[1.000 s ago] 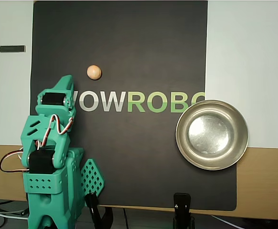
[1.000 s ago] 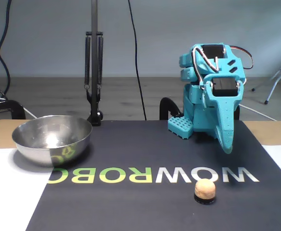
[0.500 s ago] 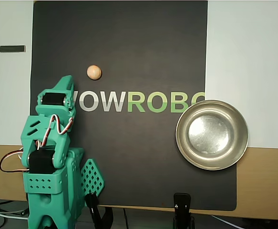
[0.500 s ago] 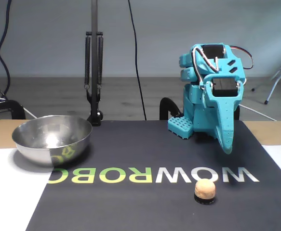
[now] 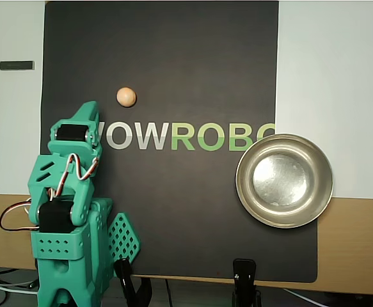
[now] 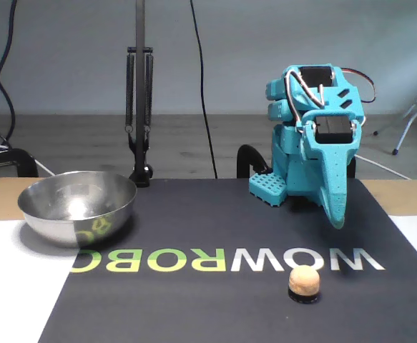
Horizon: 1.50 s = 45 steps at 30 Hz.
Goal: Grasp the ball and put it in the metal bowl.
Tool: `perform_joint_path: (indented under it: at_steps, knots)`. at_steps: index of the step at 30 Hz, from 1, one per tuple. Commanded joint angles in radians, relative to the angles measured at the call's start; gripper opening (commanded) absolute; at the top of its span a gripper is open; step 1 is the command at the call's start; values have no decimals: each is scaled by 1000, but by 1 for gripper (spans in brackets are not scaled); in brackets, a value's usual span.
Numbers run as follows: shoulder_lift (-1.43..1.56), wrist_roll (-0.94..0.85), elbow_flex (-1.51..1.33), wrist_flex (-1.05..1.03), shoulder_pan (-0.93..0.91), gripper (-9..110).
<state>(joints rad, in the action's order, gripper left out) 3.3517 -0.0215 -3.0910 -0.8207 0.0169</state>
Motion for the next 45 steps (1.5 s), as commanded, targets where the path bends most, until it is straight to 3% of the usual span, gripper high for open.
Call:
perform_joint_path:
  at_steps: [1,22,32,45]
  knots:
    - [60,-2,-35,-3,-5,1]
    - [-9,-3,28,-11,-6,1]
    - [-523,-3,382,-28,-28,1]
    - [-943,-5,931,-405,-35,0]
